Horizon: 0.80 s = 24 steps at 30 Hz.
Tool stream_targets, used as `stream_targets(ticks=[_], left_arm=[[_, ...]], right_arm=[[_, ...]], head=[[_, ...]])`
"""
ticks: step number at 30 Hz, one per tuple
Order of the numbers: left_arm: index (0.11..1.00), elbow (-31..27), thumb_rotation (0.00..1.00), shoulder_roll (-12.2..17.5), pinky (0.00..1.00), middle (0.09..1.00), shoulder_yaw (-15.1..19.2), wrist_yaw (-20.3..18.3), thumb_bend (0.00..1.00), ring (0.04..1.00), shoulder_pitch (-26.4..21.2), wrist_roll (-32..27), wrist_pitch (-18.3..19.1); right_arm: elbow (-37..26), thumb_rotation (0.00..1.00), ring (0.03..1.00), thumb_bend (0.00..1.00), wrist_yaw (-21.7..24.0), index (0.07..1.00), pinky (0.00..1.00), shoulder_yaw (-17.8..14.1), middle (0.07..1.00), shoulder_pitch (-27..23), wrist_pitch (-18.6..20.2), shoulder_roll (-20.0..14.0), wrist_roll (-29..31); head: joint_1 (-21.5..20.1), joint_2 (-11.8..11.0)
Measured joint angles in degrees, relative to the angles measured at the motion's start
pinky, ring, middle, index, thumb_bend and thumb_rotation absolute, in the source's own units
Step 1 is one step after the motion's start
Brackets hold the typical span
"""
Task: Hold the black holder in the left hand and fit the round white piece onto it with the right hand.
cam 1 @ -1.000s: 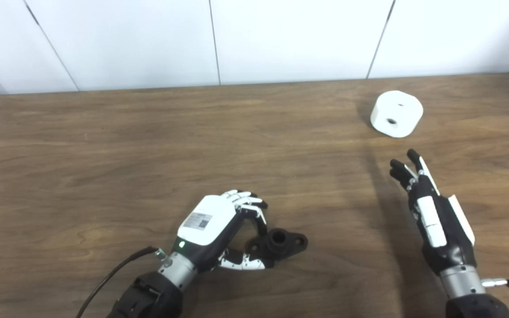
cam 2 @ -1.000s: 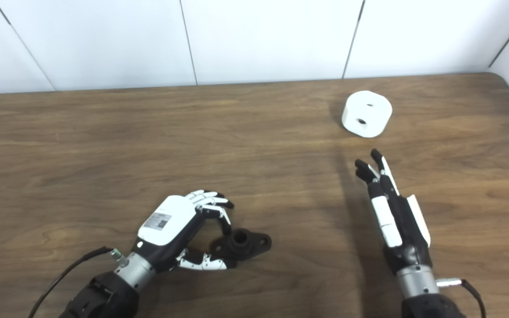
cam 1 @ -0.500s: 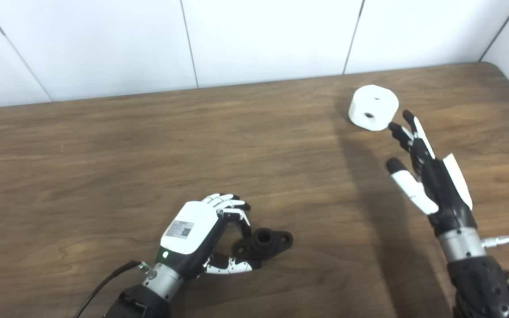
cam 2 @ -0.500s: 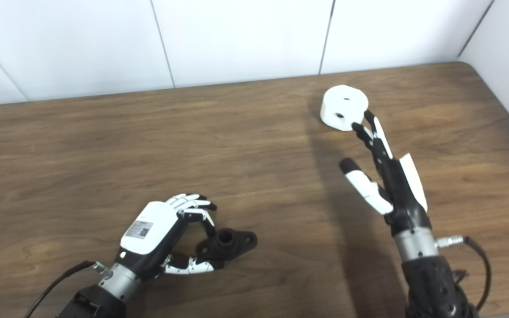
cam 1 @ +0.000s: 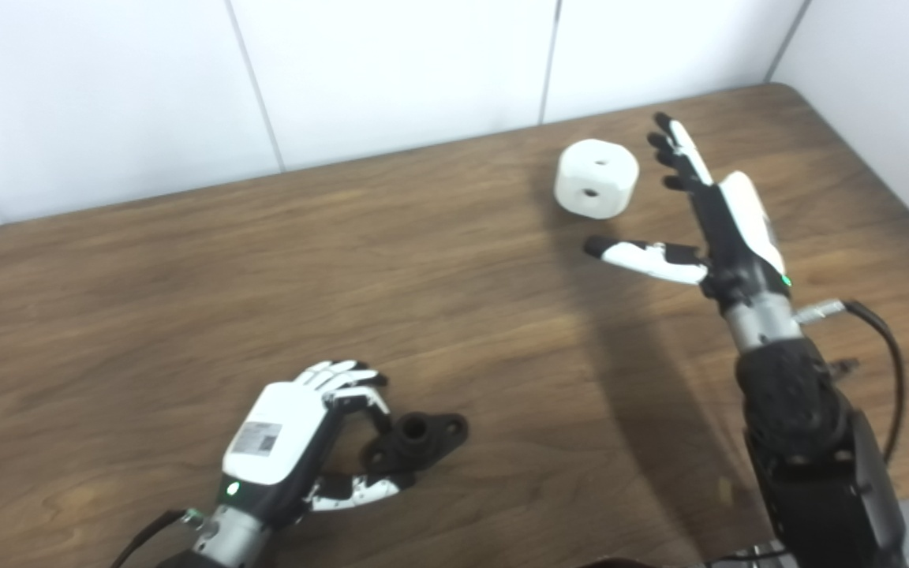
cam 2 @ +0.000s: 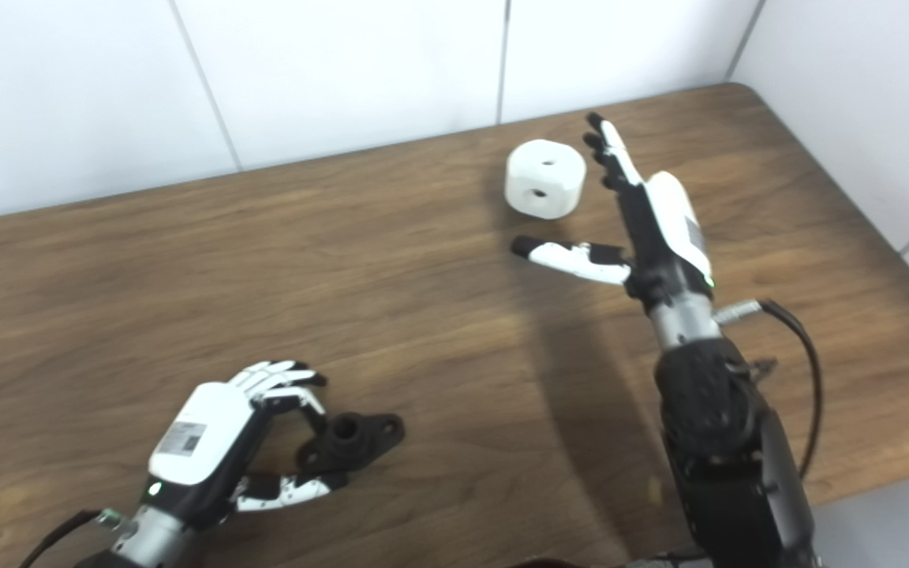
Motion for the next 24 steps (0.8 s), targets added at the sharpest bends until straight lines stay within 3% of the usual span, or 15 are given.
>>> stream_targets(ticks=[5,10,18,24], left_arm=[[0.487,0.12,0.06,0.50,0.85,0.769,0.96,-0.07,0.52,0.836,0.20,-0.71,-0.71],[0.486,0.13,0.06,0.49,0.85,0.772,1.22,-0.43,0.52,0.835,0.24,-0.99,-0.73],[0.487,0.13,0.06,0.69,0.83,0.769,1.43,-0.19,0.52,0.831,0.31,-0.97,-1.27],[0.486,0.17,0.06,0.69,0.83,0.766,1.66,0.10,0.52,0.831,0.51,-0.97,-1.79]], right_arm=[[1.99,0.47,0.998,0.76,3.31,0.971,0.87,1.08,0.992,-5.69,4.39,-3.40,-3.41],[8.21,0.46,0.999,0.77,5.43,0.934,0.85,1.56,0.977,-11.65,6.82,-6.32,-5.35],[18.91,0.37,0.996,0.82,6.42,0.874,0.82,2.05,0.956,-18.43,7.52,-7.46,-7.76],[25.43,0.37,1.000,0.85,7.39,0.844,0.81,3.25,0.972,-22.70,7.54,-9.16,-9.78]], head=[[-0.97,-0.35],[-0.71,-0.53],[-0.62,-0.88],[-0.27,-0.88]])
